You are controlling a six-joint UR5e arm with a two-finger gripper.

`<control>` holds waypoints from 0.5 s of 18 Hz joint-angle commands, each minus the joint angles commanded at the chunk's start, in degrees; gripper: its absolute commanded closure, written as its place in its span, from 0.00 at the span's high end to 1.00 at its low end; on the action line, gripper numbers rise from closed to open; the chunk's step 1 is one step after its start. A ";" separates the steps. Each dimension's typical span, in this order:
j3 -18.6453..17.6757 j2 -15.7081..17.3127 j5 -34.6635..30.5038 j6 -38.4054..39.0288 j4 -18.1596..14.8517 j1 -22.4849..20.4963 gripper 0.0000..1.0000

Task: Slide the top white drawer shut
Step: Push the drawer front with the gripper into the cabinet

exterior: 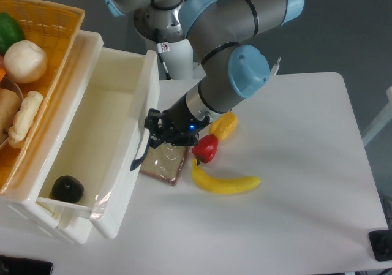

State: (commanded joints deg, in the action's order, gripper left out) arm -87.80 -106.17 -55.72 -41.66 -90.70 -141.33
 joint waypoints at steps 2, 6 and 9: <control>-0.17 0.00 0.18 0.00 -0.09 0.61 0.00; -1.23 0.35 0.26 -0.09 0.35 1.14 0.00; -1.93 0.79 0.44 -0.26 0.53 2.11 0.00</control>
State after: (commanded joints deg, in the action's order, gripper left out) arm -89.73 -105.38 -55.28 -41.92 -90.18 -139.22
